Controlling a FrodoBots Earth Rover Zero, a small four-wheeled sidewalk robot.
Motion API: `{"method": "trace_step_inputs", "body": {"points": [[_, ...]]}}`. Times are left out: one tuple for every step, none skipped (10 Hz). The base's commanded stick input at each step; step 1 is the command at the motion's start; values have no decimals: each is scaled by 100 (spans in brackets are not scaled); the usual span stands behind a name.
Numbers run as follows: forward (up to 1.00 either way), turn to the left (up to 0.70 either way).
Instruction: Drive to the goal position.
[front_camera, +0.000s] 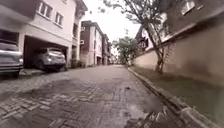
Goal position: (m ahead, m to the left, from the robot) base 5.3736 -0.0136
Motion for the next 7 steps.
{"method": "trace_step_inputs", "body": {"points": [[50, 0], [50, 0], [50, 0], [50, 0], [50, 0], [50, 0], [50, 0]]}}
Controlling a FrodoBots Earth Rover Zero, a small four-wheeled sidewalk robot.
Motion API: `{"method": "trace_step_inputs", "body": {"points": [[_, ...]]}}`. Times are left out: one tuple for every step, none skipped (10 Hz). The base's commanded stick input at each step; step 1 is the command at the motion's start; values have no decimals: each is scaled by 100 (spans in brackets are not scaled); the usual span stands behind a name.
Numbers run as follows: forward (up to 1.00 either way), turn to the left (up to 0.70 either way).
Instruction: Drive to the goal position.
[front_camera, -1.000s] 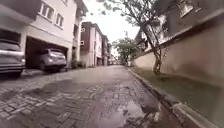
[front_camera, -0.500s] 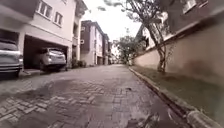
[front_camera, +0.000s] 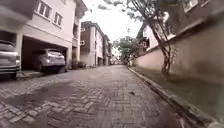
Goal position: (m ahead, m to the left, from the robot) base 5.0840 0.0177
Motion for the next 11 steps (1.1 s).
{"method": "trace_step_inputs", "body": {"points": [[50, 0], [50, 0], [50, 0], [50, 0], [50, 0], [50, 0], [50, 0], [50, 0], [50, 0], [50, 0], [50, -25]]}}
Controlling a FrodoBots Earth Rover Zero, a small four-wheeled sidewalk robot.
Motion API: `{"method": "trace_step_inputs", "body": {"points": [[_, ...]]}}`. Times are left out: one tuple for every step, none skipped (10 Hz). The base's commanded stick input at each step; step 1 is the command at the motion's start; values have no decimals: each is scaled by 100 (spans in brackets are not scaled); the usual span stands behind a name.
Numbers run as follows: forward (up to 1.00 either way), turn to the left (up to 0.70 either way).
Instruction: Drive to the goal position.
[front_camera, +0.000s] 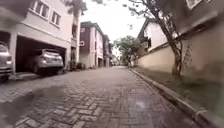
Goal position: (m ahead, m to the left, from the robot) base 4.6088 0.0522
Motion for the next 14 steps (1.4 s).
{"method": "trace_step_inputs", "body": {"points": [[50, -42], [50, -28], [50, 0], [50, 0], [50, 0], [50, 0], [50, 0], [50, 0], [50, 0], [50, 0], [50, 0], [50, 0], [50, 0], [50, 0]]}}
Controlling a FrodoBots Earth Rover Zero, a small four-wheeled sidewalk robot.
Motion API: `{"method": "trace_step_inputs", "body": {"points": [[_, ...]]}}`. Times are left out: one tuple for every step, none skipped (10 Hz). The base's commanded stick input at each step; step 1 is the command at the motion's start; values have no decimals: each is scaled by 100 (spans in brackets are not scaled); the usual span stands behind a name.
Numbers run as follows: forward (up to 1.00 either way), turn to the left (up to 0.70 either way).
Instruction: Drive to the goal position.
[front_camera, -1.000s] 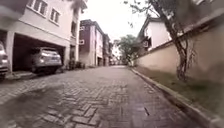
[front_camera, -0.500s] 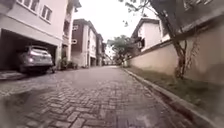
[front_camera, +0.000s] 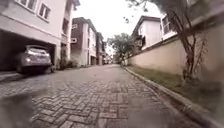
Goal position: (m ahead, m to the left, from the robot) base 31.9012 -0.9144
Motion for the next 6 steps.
{"method": "trace_step_inputs", "body": {"points": [[50, 0], [50, 0], [50, 0], [50, 0], [50, 0], [50, 0]]}}
